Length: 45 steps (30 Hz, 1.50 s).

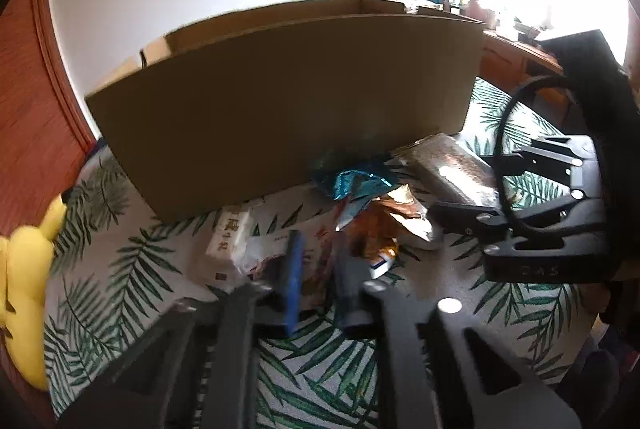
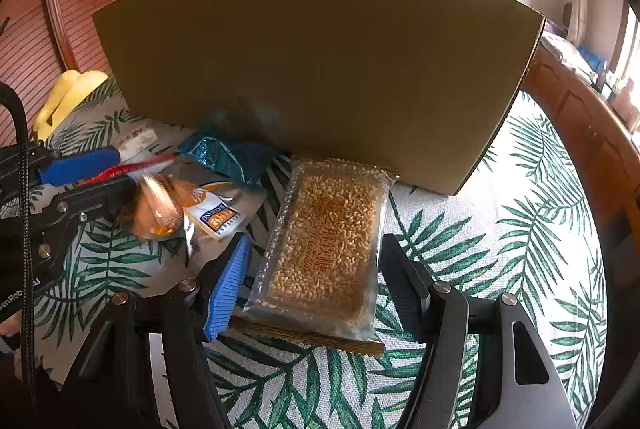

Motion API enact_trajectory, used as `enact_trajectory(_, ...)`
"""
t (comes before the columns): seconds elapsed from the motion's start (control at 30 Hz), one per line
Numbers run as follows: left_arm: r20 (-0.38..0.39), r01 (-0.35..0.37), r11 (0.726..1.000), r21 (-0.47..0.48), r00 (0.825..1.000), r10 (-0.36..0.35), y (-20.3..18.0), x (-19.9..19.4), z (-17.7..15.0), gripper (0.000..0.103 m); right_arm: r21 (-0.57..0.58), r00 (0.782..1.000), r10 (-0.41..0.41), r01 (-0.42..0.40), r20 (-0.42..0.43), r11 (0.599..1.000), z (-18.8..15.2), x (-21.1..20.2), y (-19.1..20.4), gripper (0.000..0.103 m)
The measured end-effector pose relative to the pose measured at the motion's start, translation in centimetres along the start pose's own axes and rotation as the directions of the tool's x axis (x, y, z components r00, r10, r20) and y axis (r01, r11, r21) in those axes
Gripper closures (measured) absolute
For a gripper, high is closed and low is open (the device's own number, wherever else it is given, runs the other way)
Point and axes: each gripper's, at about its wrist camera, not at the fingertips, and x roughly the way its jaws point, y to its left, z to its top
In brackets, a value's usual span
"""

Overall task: Organize snacks
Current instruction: 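Grasp the white-and-red packet with the left tool while the right tool grasps the clear grain packet, then lift and carry the white-and-red packet over the box while the right tool carries the grain packet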

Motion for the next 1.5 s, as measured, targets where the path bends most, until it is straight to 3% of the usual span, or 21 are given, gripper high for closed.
enact_trajectory(0.17,0.009,-0.017,1.0,0.021,1.0,0.017,-0.7,-0.8,-0.2,0.102,0.001,1.0,0.001,-0.001,0.0,1.0,0.0,0.1,0.1,0.036)
enact_trajectory(0.67,0.121,0.028,0.999,-0.028,0.992,-0.024,-0.2,-5.9,1.2,0.103,0.001,1.0,-0.003,0.003,0.001,1.0,0.0,0.0,0.2,0.036)
enact_trajectory(1.2,0.214,0.08,0.995,-0.052,0.975,-0.067,-0.5,-9.7,3.2,0.103,0.014,1.0,0.008,-0.008,0.01,1.0,-0.1,-0.5,-0.1,0.053)
enact_trajectory(1.5,0.228,0.076,0.996,-0.049,0.972,-0.062,-0.4,-10.1,3.9,0.103,0.035,1.0,0.017,-0.018,0.022,0.999,-1.0,-2.2,-1.4,0.056)
